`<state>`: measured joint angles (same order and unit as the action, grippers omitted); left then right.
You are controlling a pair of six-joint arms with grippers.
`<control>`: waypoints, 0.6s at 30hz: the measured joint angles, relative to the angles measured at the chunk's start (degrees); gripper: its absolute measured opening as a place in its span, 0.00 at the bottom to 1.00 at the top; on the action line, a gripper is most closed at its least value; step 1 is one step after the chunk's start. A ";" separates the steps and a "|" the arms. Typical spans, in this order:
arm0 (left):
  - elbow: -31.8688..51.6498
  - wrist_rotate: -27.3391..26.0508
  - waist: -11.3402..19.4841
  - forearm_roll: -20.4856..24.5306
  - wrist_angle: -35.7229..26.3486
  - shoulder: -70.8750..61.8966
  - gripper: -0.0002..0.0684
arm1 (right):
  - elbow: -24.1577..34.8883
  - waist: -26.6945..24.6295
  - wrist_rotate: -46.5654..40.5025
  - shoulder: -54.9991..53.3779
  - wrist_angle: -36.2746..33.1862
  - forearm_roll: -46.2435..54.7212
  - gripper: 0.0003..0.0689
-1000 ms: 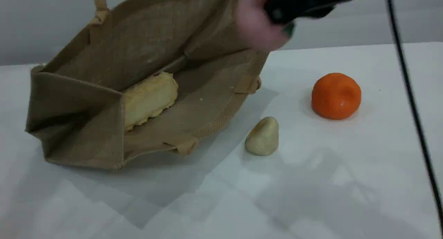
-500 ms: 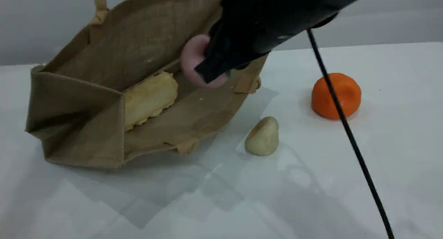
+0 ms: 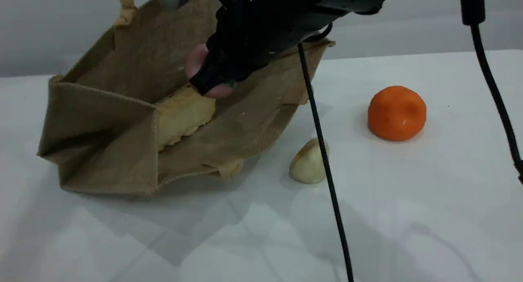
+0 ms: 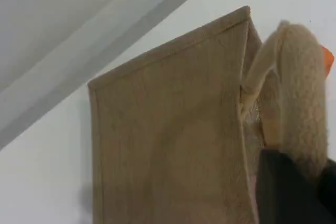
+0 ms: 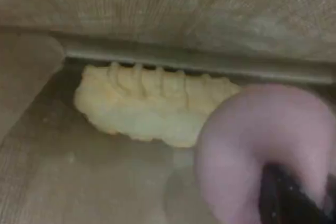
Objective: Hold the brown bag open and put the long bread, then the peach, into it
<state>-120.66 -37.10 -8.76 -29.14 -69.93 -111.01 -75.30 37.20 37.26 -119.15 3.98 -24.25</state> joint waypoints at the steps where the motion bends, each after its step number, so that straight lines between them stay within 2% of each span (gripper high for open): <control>1: 0.00 0.00 0.00 0.00 0.00 0.00 0.14 | 0.00 0.00 -0.43 0.00 -0.01 0.00 0.03; 5: 0.00 0.05 0.00 0.00 0.00 0.00 0.14 | 0.00 0.00 -1.23 0.00 -0.27 -0.07 0.12; 7: 0.00 0.05 0.00 0.00 0.00 0.00 0.14 | 0.00 0.00 -1.23 0.00 -1.38 -0.76 0.21; 10: 0.00 0.05 0.00 0.00 0.00 0.00 0.14 | 0.00 0.00 -1.23 0.00 -3.98 -3.07 0.41; 13: 0.00 0.05 0.00 0.00 -0.05 0.00 0.14 | 0.00 0.00 -1.23 0.06 -5.70 -4.37 0.57; 15: 0.00 0.05 0.00 0.00 -0.11 0.00 0.14 | 0.00 -0.05 -1.23 0.13 -6.41 -4.37 0.63; 18: 0.00 0.05 0.00 0.00 -0.11 0.00 0.14 | 0.00 -0.05 -1.23 0.96 -6.47 -4.37 0.66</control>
<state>-120.66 -37.05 -8.76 -29.14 -70.03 -111.01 -75.30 37.15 36.02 -118.19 -2.48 -28.62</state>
